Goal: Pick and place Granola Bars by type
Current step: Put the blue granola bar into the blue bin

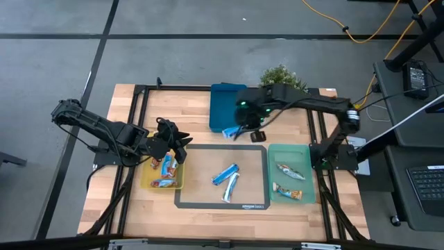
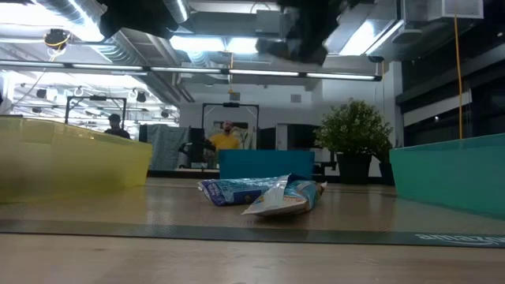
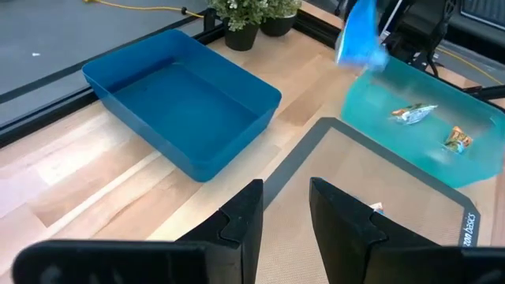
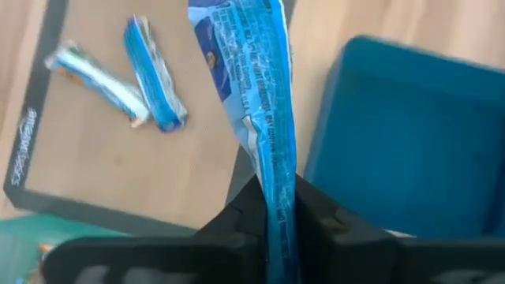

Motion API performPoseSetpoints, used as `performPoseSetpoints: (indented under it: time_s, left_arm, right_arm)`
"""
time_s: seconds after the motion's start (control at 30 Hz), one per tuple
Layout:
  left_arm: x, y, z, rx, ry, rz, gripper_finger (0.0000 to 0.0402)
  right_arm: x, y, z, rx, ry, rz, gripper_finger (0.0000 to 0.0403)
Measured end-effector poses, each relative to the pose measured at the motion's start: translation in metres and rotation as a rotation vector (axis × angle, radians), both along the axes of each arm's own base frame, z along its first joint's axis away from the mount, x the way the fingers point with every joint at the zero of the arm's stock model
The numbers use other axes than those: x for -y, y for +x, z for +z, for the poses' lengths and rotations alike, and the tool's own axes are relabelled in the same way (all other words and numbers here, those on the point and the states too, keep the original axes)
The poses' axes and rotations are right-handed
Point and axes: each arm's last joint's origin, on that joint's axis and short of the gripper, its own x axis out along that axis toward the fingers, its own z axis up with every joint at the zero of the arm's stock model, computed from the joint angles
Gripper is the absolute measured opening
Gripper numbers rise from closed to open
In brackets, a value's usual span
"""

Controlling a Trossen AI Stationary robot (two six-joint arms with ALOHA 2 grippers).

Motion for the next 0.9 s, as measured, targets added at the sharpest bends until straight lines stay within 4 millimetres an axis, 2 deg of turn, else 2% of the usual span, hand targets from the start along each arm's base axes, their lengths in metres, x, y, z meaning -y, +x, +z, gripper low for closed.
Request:
performPoseSetpoints:
  time_s: [0.2, 0.4, 0.53, 0.9]
  left_arm:
    - [0.0, 0.0, 0.0, -0.004, 0.006, -0.004, 0.0098]
    - [0.0, 0.0, 0.0, -0.003, 0.006, -0.004, 0.0098]
    - [0.0, 0.0, 0.0, -0.003, 0.006, -0.004, 0.0098]
    - [0.0, 0.0, 0.0, 0.0, 0.01, 0.002, 0.0098]
  right_arm:
    - [-0.004, -0.024, 0.029, 0.16, -0.003, -0.044, 0.0046]
    - [0.002, -0.028, 0.036, 0.199, -0.002, -0.081, 0.0036]
    - [0.025, -0.026, 0.042, 0.219, -0.014, -0.147, 0.0044]
    - [0.106, -0.01, 0.067, 0.22, -0.093, -0.253, 0.005]
